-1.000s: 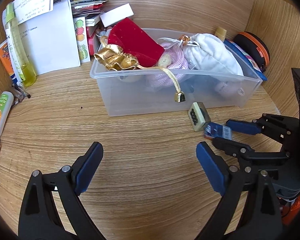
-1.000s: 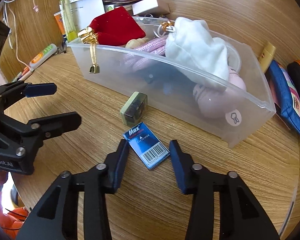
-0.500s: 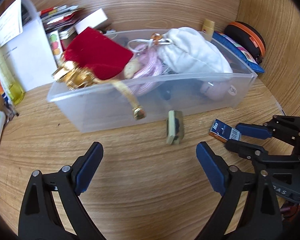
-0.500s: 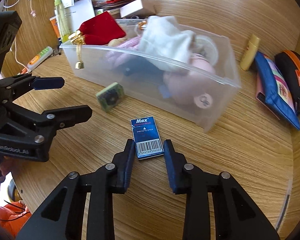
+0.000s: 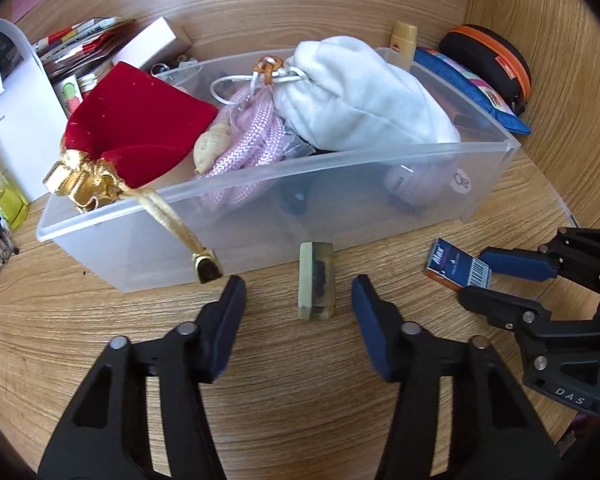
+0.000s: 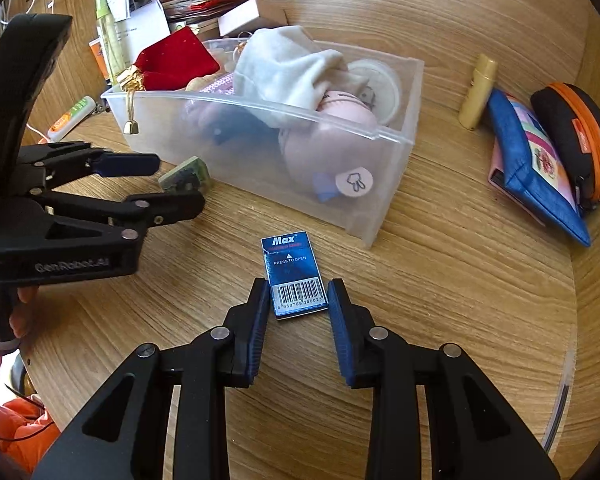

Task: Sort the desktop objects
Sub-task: 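Grasp the Max card pack with the right gripper while the left grasps the beige lock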

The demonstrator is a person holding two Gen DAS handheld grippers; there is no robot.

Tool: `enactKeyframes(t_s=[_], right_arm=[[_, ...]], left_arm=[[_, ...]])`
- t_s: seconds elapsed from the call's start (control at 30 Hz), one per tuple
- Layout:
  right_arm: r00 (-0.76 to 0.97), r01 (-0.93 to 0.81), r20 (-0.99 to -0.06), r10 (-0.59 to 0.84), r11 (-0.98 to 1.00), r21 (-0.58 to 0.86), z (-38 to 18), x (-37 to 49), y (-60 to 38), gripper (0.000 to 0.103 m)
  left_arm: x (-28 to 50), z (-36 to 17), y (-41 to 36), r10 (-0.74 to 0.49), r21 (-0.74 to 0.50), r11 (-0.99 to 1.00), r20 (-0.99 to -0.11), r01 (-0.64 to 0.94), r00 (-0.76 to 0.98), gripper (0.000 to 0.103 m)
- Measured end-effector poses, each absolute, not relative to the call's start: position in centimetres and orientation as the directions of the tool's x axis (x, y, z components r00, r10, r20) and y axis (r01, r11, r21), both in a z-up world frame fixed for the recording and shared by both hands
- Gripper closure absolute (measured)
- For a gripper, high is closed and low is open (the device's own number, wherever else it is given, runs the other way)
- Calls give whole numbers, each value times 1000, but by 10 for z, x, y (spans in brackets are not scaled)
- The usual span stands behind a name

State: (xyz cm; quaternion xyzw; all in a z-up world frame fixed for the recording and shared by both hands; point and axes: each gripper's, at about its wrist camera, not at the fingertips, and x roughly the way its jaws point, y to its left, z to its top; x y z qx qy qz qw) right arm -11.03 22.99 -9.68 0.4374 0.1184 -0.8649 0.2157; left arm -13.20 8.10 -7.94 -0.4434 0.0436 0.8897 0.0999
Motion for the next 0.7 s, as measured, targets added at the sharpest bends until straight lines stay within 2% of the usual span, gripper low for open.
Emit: enactKeyframes(t_s=[0.2,0.33,0.47,0.5,0.57,0.6,0.63,0.7], right_arm=[[-517,493,-812,-271,-870,-24,-96,-119,221,75],[-526,498,-812,-254,-866,-52,-96,-123,215,61],[-528,516,-806,-268,-855,-54,-96,-126,208,60],[-530,520,-804,-270,-852,-56,-97,-124,208,60],[-537,521,-801,-266,-851,-67,-96,-123,205,61],[-535,524,-801,-270,-850,-63,-96,-122,204,61],[-528,530,-802,-280,-846,-54,-96,-122,204,67],[-525,538,-802,-286,-841,-52,-95,-119,201,74]], left_arm=[[-136,-82,82,134,-9,-977,-801,-211,-584,56],[-139,-83,82,139,-12,-976,-800,-216,-584,57],[-141,-87,84,131,3,-976,-794,-219,-594,58],[-141,-87,84,129,5,-976,-791,-218,-597,65],[-141,-87,85,129,9,-975,-788,-221,-602,69],[-140,-87,86,128,16,-974,-785,-225,-607,75],[-140,-88,87,128,23,-972,-782,-233,-610,83],[-138,-88,93,122,43,-968,-779,-246,-615,88]])
